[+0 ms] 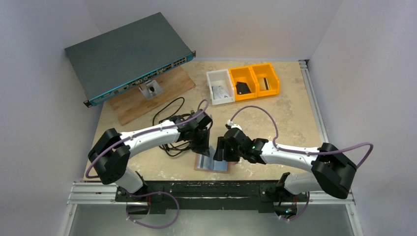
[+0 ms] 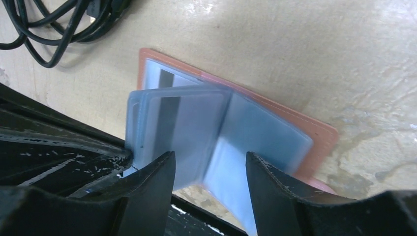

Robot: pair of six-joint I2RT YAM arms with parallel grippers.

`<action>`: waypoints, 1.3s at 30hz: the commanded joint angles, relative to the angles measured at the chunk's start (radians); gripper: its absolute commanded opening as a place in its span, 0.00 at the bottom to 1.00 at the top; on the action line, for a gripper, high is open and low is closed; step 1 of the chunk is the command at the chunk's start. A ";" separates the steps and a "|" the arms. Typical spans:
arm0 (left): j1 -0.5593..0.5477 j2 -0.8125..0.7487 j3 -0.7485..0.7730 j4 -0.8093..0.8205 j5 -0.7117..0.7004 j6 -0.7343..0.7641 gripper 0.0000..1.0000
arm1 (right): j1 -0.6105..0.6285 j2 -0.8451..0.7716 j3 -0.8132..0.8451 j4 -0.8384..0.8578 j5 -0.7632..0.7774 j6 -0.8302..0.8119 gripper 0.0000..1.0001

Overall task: Take the credit cards out of the card holder
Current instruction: Remove the credit card from the card holder.

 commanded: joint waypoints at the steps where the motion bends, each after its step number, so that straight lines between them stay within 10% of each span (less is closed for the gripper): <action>1: -0.025 0.054 0.061 0.028 0.018 -0.002 0.00 | -0.007 -0.043 -0.035 -0.026 0.050 0.034 0.54; 25: -0.074 0.028 0.106 -0.023 -0.079 -0.045 0.00 | -0.026 -0.063 -0.032 -0.166 0.194 0.049 0.22; 39: -0.074 0.011 0.114 -0.027 -0.087 -0.053 0.00 | -0.027 0.237 0.086 0.160 -0.037 -0.058 0.08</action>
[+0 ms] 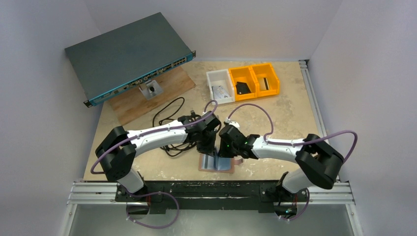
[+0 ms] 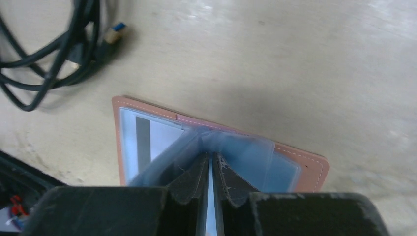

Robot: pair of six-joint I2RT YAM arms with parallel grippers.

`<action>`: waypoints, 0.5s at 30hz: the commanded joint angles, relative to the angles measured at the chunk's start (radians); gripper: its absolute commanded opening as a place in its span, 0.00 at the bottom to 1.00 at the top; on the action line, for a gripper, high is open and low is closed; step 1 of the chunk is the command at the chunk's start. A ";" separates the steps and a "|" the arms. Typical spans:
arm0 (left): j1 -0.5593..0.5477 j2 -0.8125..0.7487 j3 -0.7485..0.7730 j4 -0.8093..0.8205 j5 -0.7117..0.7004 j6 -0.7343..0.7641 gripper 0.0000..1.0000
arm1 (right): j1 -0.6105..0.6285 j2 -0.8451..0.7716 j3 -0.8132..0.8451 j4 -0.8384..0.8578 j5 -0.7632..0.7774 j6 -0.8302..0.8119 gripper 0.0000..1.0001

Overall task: Take the credit cards out of the card holder
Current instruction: Remove the credit card from the card holder.

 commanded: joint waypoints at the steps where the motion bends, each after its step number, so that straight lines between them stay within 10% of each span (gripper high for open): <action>1: -0.005 -0.035 0.036 0.005 -0.004 -0.019 0.00 | -0.001 0.064 0.008 0.137 -0.111 -0.037 0.08; 15: -0.005 0.054 0.049 0.054 0.004 -0.064 0.00 | -0.055 -0.216 -0.027 -0.058 0.011 0.000 0.31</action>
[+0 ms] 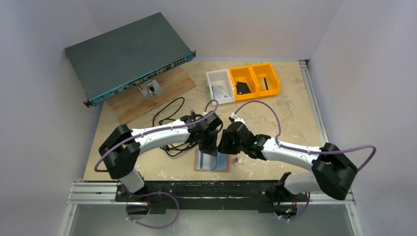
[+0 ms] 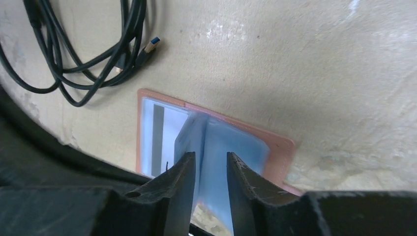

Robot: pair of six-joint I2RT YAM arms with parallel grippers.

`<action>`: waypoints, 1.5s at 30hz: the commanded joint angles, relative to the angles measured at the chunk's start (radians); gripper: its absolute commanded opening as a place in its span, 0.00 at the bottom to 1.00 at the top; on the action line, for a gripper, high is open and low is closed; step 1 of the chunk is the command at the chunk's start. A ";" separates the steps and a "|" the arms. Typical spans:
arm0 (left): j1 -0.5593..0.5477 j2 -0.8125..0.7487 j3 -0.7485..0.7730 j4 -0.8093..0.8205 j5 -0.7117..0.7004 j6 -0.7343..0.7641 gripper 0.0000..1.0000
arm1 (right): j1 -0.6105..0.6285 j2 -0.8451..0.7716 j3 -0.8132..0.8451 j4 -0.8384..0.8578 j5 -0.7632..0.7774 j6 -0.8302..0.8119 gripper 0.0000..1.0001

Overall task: Take the credit cards out of the card holder
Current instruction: Remove the credit card from the card holder.

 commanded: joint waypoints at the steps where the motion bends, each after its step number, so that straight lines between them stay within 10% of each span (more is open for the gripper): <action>1: -0.005 0.034 0.044 0.035 0.003 -0.021 0.00 | -0.006 -0.097 0.016 -0.109 0.076 0.006 0.32; 18: 0.002 -0.001 0.046 0.048 -0.005 0.020 0.39 | 0.004 -0.193 0.032 -0.207 0.121 -0.031 0.33; 37: 0.163 -0.111 -0.289 0.311 0.222 0.089 0.27 | 0.093 0.071 0.130 -0.134 0.106 -0.037 0.23; 45: 0.179 -0.225 -0.330 0.154 0.012 0.092 0.28 | 0.112 0.095 0.153 -0.144 0.107 -0.042 0.25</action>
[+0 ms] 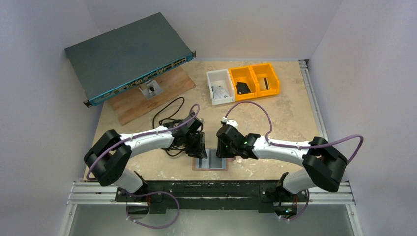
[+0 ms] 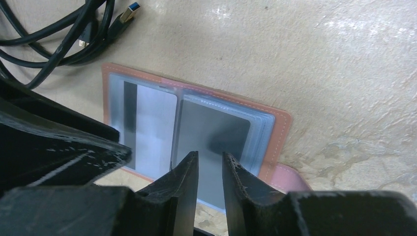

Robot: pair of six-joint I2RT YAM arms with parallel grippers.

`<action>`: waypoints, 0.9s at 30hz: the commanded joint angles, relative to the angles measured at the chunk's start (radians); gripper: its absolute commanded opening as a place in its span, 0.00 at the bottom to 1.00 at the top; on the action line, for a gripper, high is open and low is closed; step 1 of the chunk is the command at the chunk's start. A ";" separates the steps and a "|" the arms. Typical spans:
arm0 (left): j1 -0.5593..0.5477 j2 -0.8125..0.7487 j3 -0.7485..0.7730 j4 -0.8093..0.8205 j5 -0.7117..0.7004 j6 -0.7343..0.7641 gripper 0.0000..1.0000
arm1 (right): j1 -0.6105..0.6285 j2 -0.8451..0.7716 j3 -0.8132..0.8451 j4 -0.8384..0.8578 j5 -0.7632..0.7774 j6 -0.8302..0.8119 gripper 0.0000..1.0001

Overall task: Take the credit cards out of the card holder
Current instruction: Remove the credit card from the card holder.

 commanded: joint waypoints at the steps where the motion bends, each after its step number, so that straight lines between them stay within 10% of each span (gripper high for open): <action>1: 0.018 -0.100 -0.009 -0.096 -0.132 0.023 0.28 | 0.014 0.017 0.049 0.013 0.005 -0.014 0.26; 27: 0.021 0.033 -0.054 -0.042 -0.148 0.018 0.04 | 0.013 0.127 0.025 0.170 -0.175 0.009 0.29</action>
